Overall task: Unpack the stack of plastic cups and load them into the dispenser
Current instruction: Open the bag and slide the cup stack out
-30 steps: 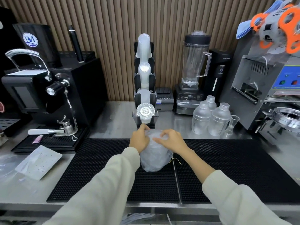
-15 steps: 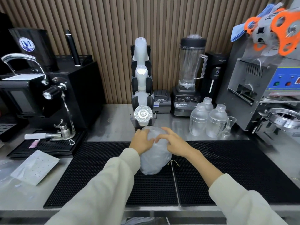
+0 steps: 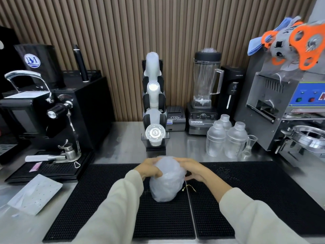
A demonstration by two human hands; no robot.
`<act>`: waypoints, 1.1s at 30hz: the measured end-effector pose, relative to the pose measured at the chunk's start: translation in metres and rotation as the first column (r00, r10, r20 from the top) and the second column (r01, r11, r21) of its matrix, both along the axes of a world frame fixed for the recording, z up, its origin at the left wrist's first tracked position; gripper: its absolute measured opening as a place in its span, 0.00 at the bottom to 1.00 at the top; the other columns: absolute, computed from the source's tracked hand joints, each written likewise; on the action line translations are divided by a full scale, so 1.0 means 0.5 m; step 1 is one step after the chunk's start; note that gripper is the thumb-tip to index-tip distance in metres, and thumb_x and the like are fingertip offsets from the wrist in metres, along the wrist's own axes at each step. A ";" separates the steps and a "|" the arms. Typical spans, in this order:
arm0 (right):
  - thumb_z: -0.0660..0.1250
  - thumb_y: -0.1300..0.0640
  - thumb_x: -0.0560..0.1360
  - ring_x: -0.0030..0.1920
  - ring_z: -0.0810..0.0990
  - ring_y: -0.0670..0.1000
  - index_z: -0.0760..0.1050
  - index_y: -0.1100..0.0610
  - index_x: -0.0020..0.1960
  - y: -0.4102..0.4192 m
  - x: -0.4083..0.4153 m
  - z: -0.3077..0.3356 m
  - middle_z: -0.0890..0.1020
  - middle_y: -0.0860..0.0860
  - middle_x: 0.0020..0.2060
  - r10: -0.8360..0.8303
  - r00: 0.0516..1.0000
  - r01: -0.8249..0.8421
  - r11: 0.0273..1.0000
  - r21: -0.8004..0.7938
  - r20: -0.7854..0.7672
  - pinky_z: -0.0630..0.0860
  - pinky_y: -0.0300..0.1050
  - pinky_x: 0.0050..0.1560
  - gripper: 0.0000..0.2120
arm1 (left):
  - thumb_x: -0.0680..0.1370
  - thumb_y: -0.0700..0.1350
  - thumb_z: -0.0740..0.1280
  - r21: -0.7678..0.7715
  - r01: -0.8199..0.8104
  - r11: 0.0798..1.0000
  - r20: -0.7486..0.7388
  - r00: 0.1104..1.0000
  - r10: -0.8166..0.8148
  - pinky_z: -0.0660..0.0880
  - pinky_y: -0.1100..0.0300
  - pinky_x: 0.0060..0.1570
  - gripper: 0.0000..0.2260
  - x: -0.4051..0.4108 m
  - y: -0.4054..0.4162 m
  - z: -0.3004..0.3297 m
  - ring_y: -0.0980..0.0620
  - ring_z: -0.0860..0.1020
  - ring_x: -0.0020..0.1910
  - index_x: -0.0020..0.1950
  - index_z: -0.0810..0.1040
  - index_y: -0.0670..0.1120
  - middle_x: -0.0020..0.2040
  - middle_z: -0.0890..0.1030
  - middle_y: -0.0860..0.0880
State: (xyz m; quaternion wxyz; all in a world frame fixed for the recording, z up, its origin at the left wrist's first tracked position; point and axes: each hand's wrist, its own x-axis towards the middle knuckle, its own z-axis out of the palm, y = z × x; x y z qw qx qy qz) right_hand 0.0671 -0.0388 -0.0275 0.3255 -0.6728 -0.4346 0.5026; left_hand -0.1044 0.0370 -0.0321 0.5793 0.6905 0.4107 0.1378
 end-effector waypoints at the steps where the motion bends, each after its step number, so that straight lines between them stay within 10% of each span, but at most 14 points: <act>1: 0.62 0.54 0.72 0.57 0.75 0.50 0.81 0.39 0.52 0.001 -0.005 -0.006 0.80 0.46 0.57 -0.069 0.997 0.069 0.998 0.003 -0.045 0.76 0.48 0.54 0.15 | 0.56 0.34 0.61 -0.050 -0.042 0.998 0.029 0.999 0.044 0.72 0.61 0.44 0.30 -0.001 -0.002 -0.008 0.51 0.76 0.48 0.58 0.80 0.45 0.47 0.79 0.48; 10: 0.69 0.64 0.69 0.46 0.77 0.49 0.83 0.54 0.51 0.007 0.006 -0.057 0.81 0.50 0.43 -0.435 0.805 0.418 0.898 -0.135 -0.403 0.73 0.47 0.44 0.13 | 0.68 0.28 0.55 -0.366 -0.319 0.874 0.088 0.923 0.374 0.68 0.61 0.37 0.26 -0.013 -0.013 -0.081 0.50 0.72 0.42 0.58 0.80 0.45 0.43 0.78 0.48; 19: 0.63 0.60 0.76 0.60 0.77 0.50 0.79 0.55 0.60 0.017 -0.003 -0.067 0.80 0.52 0.60 -0.297 0.954 0.295 0.917 0.269 -0.035 0.74 0.45 0.60 0.14 | 0.59 0.37 0.69 0.168 -0.220 0.961 -0.106 0.965 0.240 0.74 0.50 0.60 0.23 -0.043 0.025 -0.075 0.46 0.78 0.54 0.53 0.81 0.48 0.49 0.80 0.49; 24: 0.65 0.67 0.71 0.63 0.69 0.55 0.80 0.56 0.59 0.014 -0.005 -0.075 0.74 0.53 0.63 -0.326 0.855 0.089 0.858 0.506 0.403 0.63 0.37 0.61 0.18 | 0.66 0.34 0.69 0.674 -0.008 0.739 -0.082 0.993 0.086 0.61 0.60 0.66 0.27 -0.062 -0.012 -0.036 0.54 0.64 0.60 0.64 0.69 0.44 0.61 0.68 0.47; 27: 0.65 0.68 0.69 0.58 0.65 0.51 0.81 0.49 0.56 0.011 -0.005 -0.073 0.74 0.47 0.58 -0.451 0.684 -0.024 0.772 0.635 0.573 0.60 0.40 0.56 0.21 | 0.67 0.42 0.64 0.603 0.197 0.773 -0.118 0.980 -0.158 0.57 0.61 0.70 0.32 -0.027 -0.048 -0.013 0.52 0.62 0.68 0.71 0.62 0.43 0.69 0.65 0.47; 33: 0.57 0.71 0.76 0.68 0.67 0.48 0.70 0.58 0.69 -0.017 -0.039 -0.095 0.73 0.55 0.67 -0.162 0.898 -0.152 0.756 0.637 0.408 0.57 0.30 0.69 0.23 | 0.71 0.54 0.72 0.623 -0.055 0.780 -0.071 0.989 0.127 0.49 0.56 0.73 0.42 0.018 -0.057 -0.055 0.47 0.50 0.75 0.76 0.52 0.44 0.76 0.51 0.44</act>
